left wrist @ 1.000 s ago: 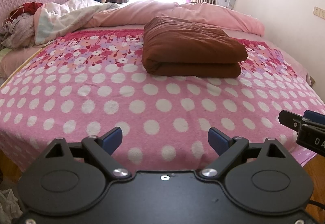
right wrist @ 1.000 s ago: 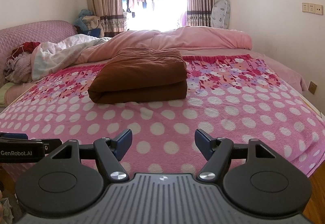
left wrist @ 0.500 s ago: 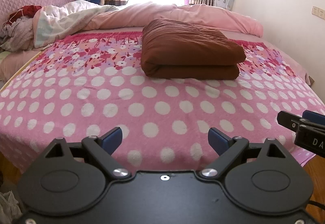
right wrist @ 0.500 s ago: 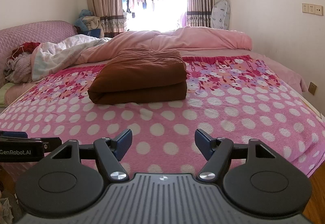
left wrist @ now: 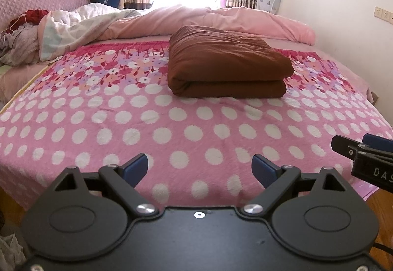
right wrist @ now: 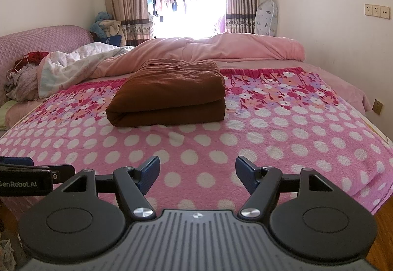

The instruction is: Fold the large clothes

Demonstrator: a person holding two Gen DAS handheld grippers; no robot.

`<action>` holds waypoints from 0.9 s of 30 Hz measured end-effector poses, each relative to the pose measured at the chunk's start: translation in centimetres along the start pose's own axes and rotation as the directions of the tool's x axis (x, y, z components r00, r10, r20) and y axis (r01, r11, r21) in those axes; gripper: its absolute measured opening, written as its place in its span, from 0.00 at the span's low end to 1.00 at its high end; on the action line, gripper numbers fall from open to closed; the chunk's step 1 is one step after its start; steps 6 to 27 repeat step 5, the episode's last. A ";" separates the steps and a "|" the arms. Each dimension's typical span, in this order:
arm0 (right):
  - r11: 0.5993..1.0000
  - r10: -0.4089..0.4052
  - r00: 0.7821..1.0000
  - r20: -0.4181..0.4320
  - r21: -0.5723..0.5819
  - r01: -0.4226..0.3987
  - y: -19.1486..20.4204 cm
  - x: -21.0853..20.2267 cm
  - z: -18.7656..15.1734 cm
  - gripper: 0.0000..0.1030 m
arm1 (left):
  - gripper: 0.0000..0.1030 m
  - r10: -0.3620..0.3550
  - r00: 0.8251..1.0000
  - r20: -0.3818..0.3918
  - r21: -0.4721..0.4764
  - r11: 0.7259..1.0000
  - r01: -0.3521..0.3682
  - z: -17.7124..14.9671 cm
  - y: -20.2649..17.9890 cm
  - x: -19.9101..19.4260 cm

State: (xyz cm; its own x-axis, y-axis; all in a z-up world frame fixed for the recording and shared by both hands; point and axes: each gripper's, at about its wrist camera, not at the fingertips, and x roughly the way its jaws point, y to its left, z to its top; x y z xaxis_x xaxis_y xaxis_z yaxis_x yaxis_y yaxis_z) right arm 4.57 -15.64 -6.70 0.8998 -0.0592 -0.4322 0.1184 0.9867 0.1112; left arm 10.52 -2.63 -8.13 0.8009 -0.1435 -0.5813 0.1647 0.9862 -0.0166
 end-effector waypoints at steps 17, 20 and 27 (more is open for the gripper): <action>1.000 0.001 1.000 -0.001 -0.002 -0.001 0.1 0.0 0.0 0.80 | 0.91 0.001 1.000 -0.004 -0.006 1.000 -0.001 0.0 0.1 0.1; 1.000 0.001 1.000 -0.001 -0.002 -0.001 0.1 0.0 0.0 0.80 | 0.91 0.001 1.000 -0.004 -0.006 1.000 -0.001 0.0 0.1 0.1; 1.000 0.001 1.000 -0.001 -0.002 -0.001 0.1 0.0 0.0 0.80 | 0.91 0.001 1.000 -0.004 -0.006 1.000 -0.001 0.0 0.1 0.1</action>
